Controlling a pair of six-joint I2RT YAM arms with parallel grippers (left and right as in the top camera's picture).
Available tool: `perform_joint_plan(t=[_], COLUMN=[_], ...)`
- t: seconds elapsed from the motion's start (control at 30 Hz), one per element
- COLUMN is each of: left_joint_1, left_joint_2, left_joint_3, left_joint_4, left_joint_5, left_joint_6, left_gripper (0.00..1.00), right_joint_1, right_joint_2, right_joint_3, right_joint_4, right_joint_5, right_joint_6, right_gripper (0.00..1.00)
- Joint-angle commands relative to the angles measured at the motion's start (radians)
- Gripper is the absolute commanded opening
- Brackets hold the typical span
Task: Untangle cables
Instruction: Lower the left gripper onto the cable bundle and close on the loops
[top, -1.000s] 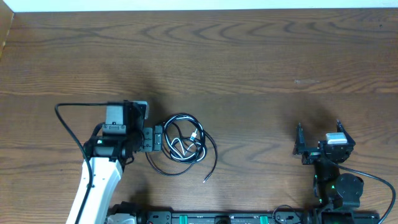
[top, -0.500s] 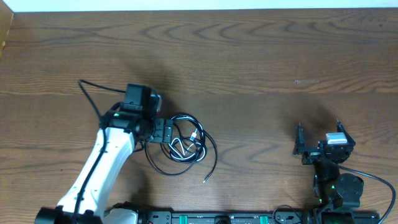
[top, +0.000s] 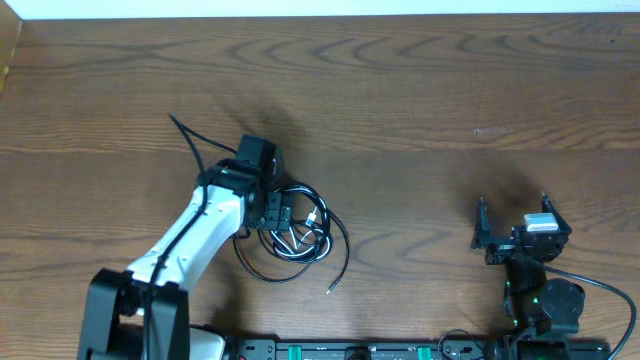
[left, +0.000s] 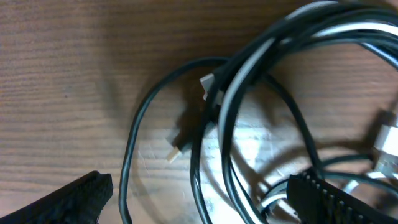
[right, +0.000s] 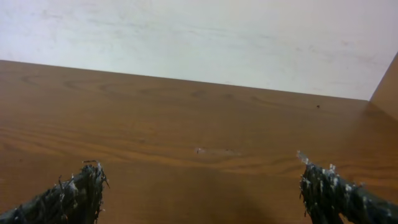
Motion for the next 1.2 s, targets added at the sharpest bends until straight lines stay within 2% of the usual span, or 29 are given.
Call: perform_joint_plan(t=[0.0, 1.17], left_joint_1=[-0.001, -0.001], left_joint_2=[0.024, 0.034], left_joint_3=[0.021, -0.063], left_joint_4=[0.015, 0.103], left_joint_5=[-0.039, -0.091], left_joint_6=[-0.020, -0.019], left_gripper=[0.95, 0.95], right_joint_1=[0.008, 0.008], right_joint_2=[-0.002, -0.002], right_joint_3=[-0.001, -0.001], right_joint_4=[-0.003, -0.003], right_joint_5=[-0.006, -0.006], right_joint_6=[-0.010, -0.010], right_gripper=[0.99, 0.99])
